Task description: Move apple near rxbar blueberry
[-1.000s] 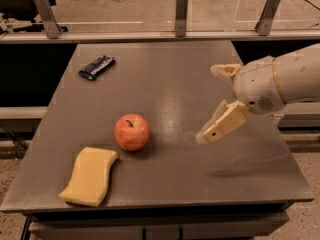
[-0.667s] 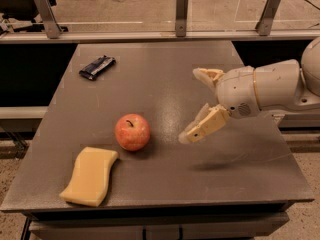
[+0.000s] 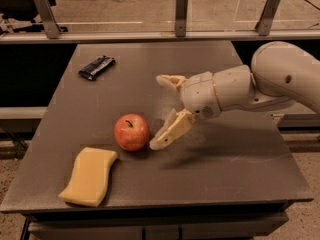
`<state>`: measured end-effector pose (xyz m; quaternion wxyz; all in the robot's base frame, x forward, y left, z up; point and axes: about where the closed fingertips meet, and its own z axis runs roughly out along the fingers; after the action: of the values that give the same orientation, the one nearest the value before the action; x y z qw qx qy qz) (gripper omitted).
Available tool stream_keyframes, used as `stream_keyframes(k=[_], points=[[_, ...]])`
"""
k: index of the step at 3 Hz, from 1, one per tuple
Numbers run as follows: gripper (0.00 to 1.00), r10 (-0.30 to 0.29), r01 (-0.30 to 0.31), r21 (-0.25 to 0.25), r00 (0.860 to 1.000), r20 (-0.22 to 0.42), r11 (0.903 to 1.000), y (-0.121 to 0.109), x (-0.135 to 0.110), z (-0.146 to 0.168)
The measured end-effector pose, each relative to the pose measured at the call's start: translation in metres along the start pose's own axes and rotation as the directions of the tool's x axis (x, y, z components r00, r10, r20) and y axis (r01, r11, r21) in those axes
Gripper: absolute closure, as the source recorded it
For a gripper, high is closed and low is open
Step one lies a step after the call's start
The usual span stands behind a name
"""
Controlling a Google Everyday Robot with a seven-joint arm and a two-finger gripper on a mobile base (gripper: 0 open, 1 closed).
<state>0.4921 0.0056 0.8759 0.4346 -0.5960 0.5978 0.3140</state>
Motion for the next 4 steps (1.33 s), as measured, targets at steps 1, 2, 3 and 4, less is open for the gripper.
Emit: stream_keyframes(k=[1,2,3,4], points=[[0.00,-0.018,0.015,-0.091,1.000,-0.024,0.9958,0.019,0.002,0.026],[0.00,0.009,-0.010,-0.153,1.000,-0.006,0.9881,0.034,0.003,0.040],[0.00,0.024,-0.019,-0.207,0.999,0.024,0.9781,0.046,-0.004,0.047],[0.18,0.021,-0.016,-0.209,1.000,0.023,0.9778,0.046,-0.005,0.048]])
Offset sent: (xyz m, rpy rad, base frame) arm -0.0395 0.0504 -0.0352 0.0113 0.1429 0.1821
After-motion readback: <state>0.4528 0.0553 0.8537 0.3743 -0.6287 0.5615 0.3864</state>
